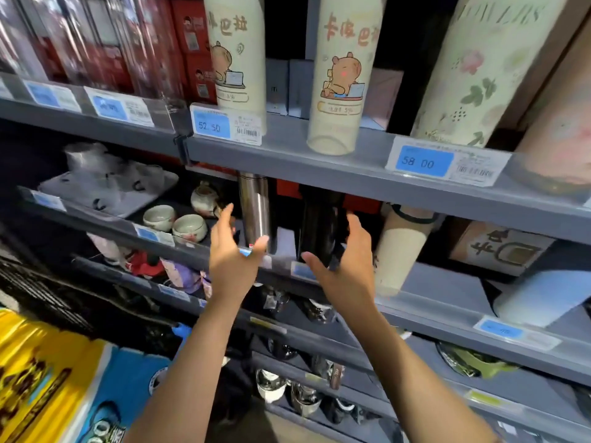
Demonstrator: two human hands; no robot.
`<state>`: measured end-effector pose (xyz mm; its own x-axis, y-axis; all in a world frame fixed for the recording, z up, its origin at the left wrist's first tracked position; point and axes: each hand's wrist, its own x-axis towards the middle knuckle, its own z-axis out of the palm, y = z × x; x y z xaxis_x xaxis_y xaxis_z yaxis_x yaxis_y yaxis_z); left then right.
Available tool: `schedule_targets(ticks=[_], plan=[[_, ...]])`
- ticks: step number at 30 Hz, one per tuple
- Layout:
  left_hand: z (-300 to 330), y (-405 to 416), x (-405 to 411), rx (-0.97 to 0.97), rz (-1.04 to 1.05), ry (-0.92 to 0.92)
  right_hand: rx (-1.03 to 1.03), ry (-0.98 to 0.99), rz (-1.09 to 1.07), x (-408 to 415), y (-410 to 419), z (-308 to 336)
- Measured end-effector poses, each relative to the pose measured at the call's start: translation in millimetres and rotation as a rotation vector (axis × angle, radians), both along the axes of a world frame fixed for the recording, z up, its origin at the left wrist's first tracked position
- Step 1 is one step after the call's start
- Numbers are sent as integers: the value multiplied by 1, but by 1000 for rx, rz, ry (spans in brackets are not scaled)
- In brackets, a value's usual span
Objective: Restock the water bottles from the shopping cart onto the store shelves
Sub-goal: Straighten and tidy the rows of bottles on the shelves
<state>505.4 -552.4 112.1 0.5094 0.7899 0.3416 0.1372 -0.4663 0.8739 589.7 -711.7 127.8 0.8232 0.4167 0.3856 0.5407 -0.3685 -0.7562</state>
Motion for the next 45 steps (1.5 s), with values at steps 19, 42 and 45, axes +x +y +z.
schedule_targets(ticks=[19,42,45], plan=[[-28,36,41,88,-53,-16,85,26,-79,28,38,-35],[-31,60,38,-22,-352,-39,92,84,-268,5,43,-19],[-32,59,39,28,-318,-27,50,120,-182,19,23,-13]])
